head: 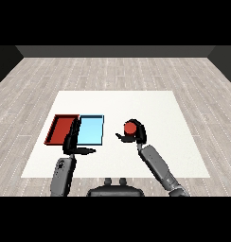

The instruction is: Pick the red can and put it in the red box

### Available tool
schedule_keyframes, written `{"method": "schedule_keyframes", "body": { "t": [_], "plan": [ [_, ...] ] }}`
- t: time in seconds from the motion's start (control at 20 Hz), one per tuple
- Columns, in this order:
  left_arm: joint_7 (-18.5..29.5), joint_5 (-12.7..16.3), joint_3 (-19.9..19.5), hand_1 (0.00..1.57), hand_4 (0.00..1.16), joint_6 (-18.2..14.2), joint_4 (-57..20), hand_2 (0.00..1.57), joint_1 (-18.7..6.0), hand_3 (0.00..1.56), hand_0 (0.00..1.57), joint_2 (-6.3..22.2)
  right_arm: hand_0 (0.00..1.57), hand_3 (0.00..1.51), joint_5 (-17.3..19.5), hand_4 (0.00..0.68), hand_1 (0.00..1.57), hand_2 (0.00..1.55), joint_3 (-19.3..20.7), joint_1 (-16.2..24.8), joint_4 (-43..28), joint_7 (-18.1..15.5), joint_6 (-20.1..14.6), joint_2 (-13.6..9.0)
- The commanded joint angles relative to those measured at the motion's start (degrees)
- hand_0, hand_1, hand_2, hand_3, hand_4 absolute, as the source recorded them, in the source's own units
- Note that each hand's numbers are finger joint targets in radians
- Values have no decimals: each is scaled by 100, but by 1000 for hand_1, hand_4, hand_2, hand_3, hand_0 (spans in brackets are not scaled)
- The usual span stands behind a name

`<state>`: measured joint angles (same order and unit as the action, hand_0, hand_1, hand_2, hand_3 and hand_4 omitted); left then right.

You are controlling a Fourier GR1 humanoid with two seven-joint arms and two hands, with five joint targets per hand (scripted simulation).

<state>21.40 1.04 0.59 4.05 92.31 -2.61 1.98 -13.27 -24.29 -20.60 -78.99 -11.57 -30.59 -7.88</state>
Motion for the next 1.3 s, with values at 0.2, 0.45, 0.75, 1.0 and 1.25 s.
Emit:
{"method": "schedule_keyframes", "body": {
  "t": [0.2,0.45,0.75,1.0,1.25],
  "plan": [
    [-401,112,439,0,0,78,304,0,-32,0,0,-194,1518,1400,540,600,1518,1453,463,-724,294,317,91,446],
    [-1069,-21,819,0,0,18,488,0,-308,0,0,-197,1561,1408,754,602,1561,1460,423,-467,-926,738,-73,346],
    [-925,-95,1676,0,0,-536,323,0,-244,0,0,-198,1571,1415,901,650,1571,1469,479,-9,-1385,384,289,460],
    [-1570,390,1698,0,0,-652,235,0,-956,0,0,-198,1571,1427,942,649,1571,1483,783,-347,-1062,291,537,664],
    [-1045,212,2199,0,0,-867,-358,0,-758,0,0,-198,1571,1421,1445,647,1571,1480,444,-83,-1750,729,357,759]
  ]
}}
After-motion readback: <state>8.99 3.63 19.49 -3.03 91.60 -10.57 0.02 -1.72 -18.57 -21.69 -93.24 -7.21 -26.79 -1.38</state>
